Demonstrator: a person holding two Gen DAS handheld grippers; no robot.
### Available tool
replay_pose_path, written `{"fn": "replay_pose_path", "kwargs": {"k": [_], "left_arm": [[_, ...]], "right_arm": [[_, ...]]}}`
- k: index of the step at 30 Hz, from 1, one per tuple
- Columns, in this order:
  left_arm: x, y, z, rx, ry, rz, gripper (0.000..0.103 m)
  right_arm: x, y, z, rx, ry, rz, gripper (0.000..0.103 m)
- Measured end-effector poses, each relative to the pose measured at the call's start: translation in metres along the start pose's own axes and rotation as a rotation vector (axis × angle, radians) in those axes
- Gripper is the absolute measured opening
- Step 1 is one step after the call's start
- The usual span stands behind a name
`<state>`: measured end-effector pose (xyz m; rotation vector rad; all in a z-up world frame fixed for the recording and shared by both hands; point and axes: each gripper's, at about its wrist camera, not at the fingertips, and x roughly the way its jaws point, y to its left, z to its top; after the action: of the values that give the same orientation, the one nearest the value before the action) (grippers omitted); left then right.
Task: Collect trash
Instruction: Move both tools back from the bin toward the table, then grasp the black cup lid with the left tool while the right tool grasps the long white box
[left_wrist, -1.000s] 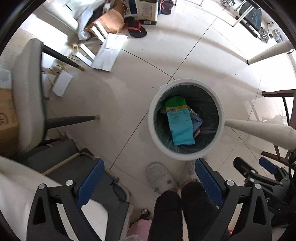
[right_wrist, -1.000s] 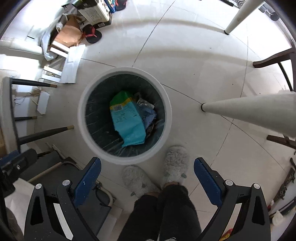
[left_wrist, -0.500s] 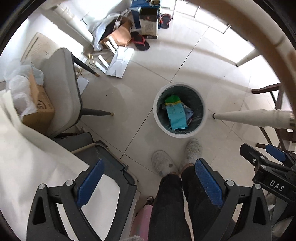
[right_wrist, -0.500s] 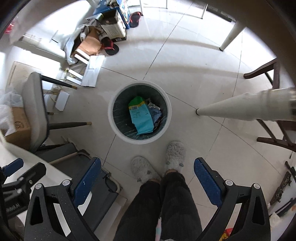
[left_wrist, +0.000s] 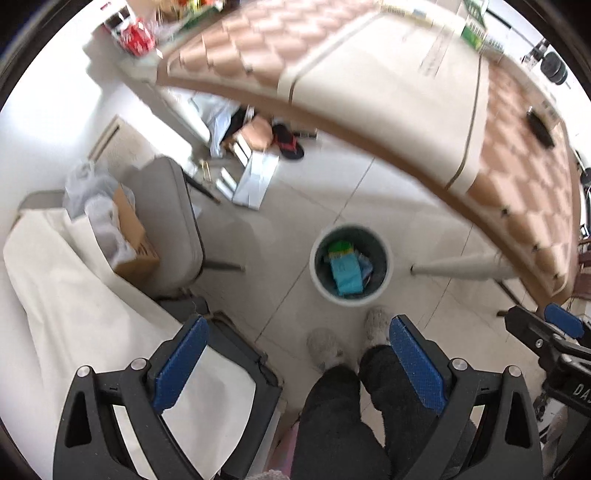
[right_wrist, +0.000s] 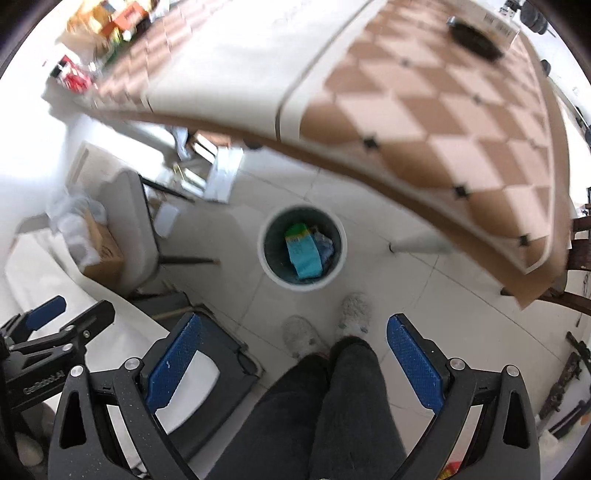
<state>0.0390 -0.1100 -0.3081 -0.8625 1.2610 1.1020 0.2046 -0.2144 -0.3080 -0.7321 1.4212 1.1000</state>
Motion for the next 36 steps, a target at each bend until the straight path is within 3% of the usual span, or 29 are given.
{"fn": "replay_pose_path", "kwargs": {"k": [4,8,13,17,23,29,36], "left_arm": [[-0.026,-0.023,0.037,0.024,-0.063,0.001,0.101],[-0.047,-0.071,0.082,0.073,-0.115,-0.029,0.103],[-0.051,-0.158,0.144,0.158,-0.121,-0.087,0.103],[-0.026,-0.236,0.192,0.188,-0.036,-0.168,0.103],[0.053,-0.351,0.243,0.221,0.166,-0.256,0.102],[0.091,-0.405,0.262,0.257,0.228,-0.236,0.102],[0.088,-0.416,0.268,0.341,0.151,-0.100,0.088]], "right_arm": [[-0.041,-0.023,0.029,0.087,-0.055,0.042,0.101],[-0.071,-0.066,0.071,0.185,-0.103,0.049,0.101],[-0.089,-0.157,0.134,0.302,-0.137,0.002,0.101],[-0.076,-0.241,0.184,0.398,-0.105,-0.047,0.101],[-0.046,-0.356,0.237,0.543,-0.066,-0.122,0.101],[-0.034,-0.418,0.265,0.631,-0.042,-0.149,0.101],[-0.026,-0.425,0.294,0.584,-0.016,-0.157,0.101]]}}
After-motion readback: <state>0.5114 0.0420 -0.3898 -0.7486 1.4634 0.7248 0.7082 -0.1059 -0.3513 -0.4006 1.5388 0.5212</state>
